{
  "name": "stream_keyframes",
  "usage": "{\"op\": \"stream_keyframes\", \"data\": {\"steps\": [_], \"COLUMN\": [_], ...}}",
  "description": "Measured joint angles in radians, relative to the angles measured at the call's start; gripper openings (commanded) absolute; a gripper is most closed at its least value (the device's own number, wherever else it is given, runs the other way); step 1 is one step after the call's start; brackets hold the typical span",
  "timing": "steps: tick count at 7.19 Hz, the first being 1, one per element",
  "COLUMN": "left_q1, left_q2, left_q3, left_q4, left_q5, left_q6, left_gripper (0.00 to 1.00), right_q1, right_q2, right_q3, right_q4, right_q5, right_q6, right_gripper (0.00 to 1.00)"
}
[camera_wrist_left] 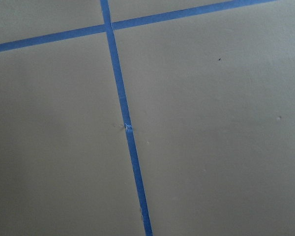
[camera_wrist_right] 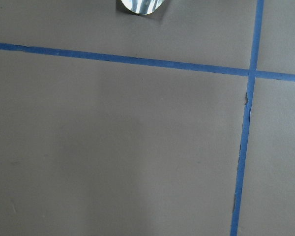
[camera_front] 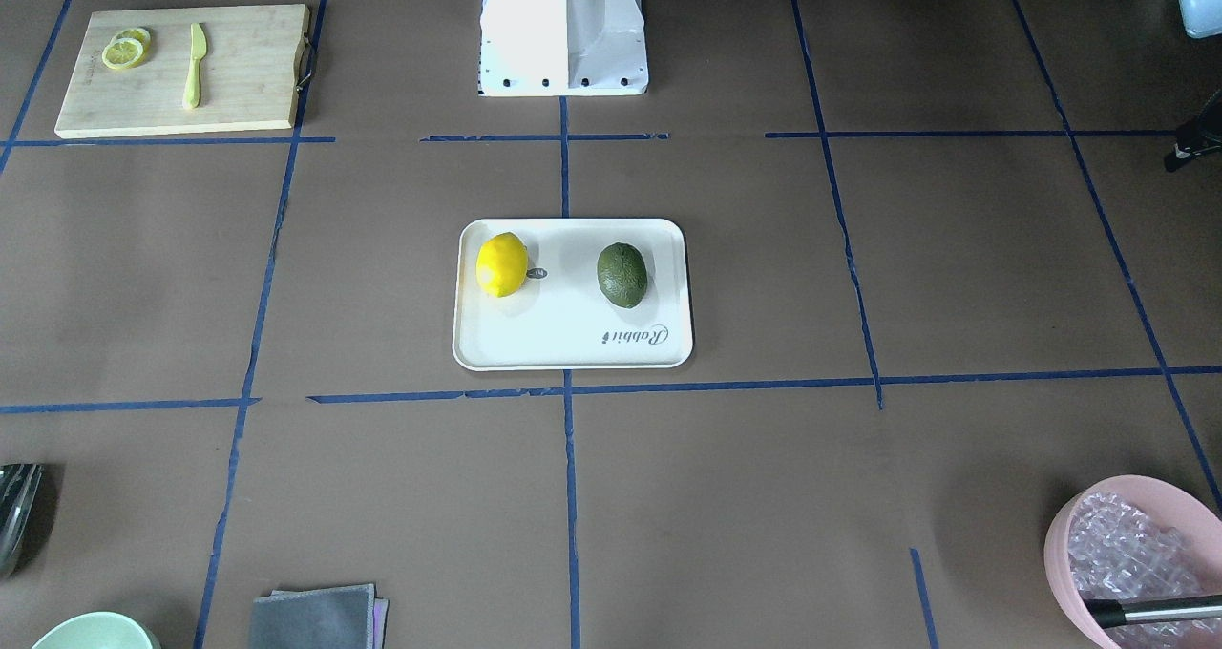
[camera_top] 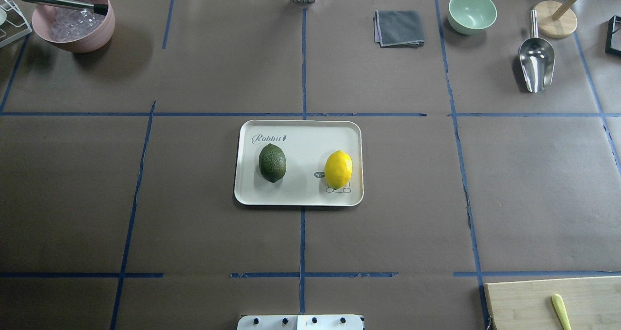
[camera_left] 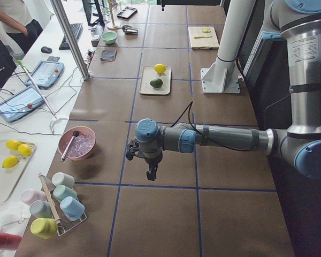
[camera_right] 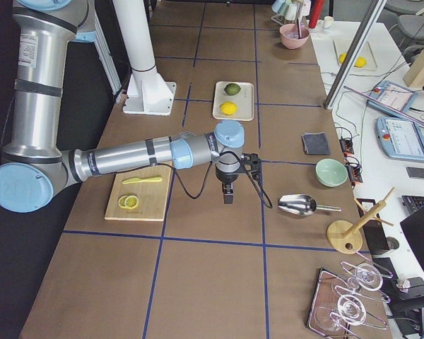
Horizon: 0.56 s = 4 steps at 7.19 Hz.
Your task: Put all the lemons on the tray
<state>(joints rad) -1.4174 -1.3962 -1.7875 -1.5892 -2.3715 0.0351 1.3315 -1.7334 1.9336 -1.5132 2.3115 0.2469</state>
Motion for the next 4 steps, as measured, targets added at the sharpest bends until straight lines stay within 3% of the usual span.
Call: {"op": "stream_keyframes", "data": {"steps": [4], "left_q1": [0.0], "left_q2": [0.005], "left_q3": [-0.007], "left_q4": [0.001], "left_q5": [-0.002], "left_q6": [0.0], "left_gripper": [1.0], "right_q1": [0.0], "right_q2": [0.0], "right_q3": [-0.001], "right_q4": [0.001], "right_q5": [0.001], "right_q6": [0.0], "right_gripper": [1.0]}}
